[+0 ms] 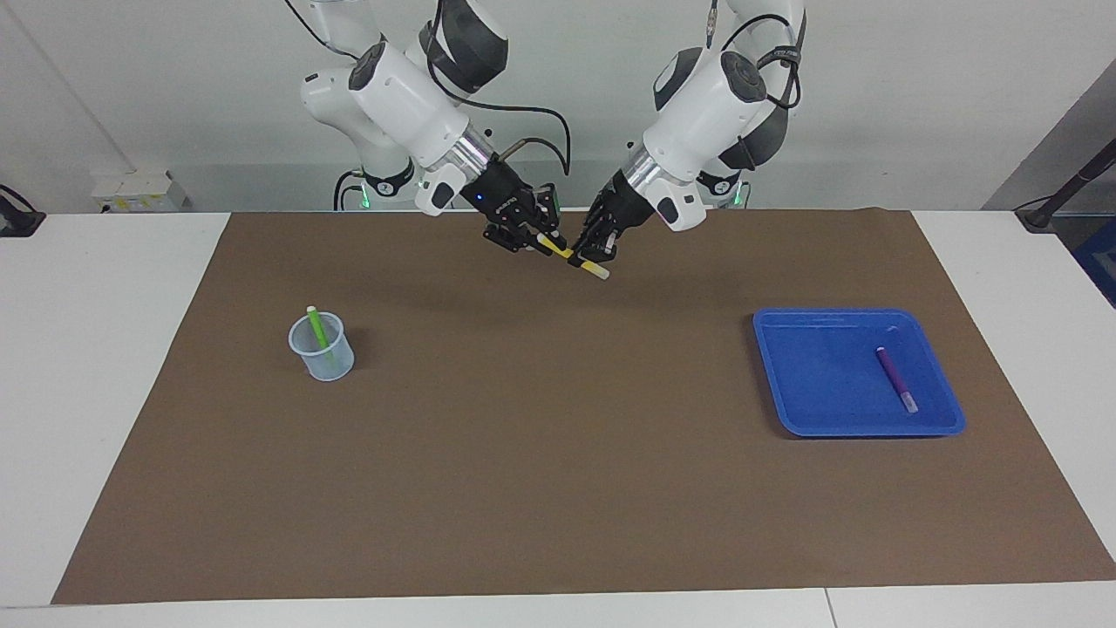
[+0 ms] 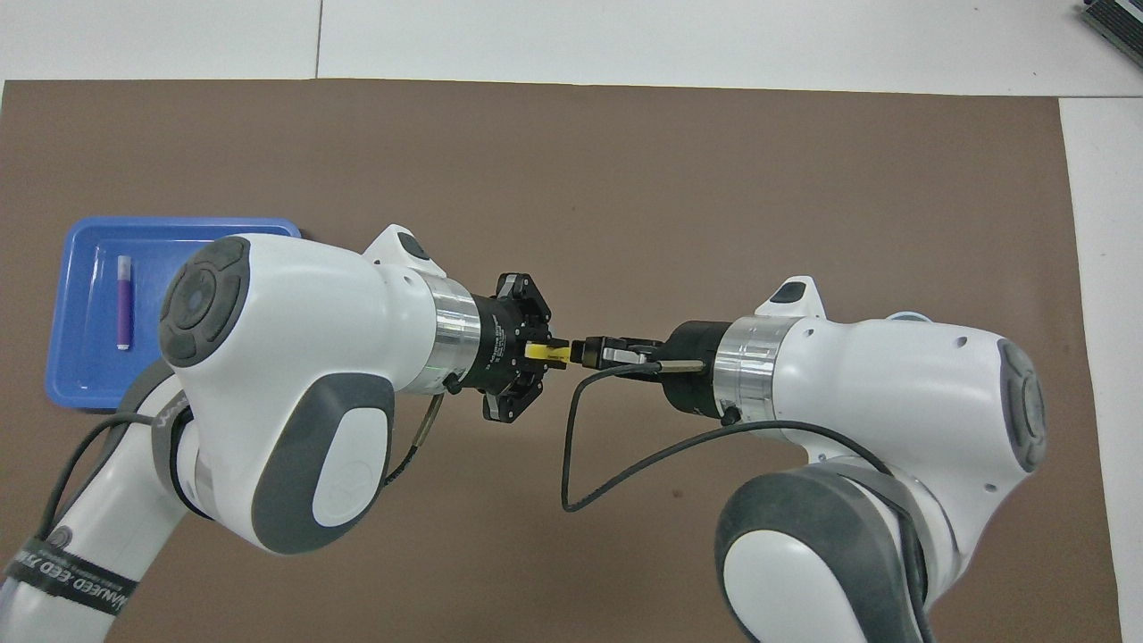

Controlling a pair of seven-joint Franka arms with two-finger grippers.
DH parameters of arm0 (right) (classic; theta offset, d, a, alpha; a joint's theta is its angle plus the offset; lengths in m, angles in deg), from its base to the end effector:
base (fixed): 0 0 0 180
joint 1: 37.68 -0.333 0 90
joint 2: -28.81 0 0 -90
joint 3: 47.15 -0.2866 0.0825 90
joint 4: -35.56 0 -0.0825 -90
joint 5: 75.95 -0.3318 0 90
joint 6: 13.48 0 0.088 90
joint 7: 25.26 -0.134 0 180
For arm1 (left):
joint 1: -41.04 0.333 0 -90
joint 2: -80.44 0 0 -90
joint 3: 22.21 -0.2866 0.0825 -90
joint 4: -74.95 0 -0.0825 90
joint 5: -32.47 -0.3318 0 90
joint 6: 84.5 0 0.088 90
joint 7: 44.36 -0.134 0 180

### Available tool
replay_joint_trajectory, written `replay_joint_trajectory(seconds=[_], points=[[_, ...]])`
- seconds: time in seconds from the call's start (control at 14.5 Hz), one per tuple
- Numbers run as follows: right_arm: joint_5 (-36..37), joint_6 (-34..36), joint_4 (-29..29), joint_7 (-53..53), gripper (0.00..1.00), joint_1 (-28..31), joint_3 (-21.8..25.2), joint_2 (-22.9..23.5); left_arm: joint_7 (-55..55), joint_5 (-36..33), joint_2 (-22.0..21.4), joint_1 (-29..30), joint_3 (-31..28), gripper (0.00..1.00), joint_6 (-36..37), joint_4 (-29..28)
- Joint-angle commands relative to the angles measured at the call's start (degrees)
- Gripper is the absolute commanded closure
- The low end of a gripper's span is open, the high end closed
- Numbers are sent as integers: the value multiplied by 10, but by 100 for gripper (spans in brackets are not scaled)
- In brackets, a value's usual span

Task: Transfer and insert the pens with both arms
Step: 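Pass the yellow pen from the left gripper to the right gripper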

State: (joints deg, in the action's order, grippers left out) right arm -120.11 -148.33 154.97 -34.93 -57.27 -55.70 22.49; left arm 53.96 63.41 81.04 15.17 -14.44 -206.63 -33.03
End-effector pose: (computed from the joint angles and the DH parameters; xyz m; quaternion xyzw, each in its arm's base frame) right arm 0.4496 0.2689 0.4884 -0.9343 0.0600 -0.0682 0.3448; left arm 0.4359 -0.3310 0.4906 0.7473 0.6084 -0.1745 0.2022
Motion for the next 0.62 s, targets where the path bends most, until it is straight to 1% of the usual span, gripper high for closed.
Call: replay_joint_trajectory(seconds=[0.0,0.21,0.28,0.34,0.41,0.55], points=[[-5,2,-1,-3,100,1,-1,2,5,4,-18,-10,-7,100,-21,-28],[13,18,-3,-3,100,5,0,2,-2,3,-19,-9,-8,100,-14,-28],[25,30,-4,-3,100,8,1,2,-2,3,-19,-9,-8,70,-14,-28],[48,44,-6,-3,100,17,3,2,10,3,-18,-9,-9,14,-13,-25],[78,58,-10,-3,100,26,3,2,11,3,-19,-8,-10,0,-9,-25],[158,104,-26,-3,100,54,2,1,9,3,-24,3,-13,0,5,-25]])
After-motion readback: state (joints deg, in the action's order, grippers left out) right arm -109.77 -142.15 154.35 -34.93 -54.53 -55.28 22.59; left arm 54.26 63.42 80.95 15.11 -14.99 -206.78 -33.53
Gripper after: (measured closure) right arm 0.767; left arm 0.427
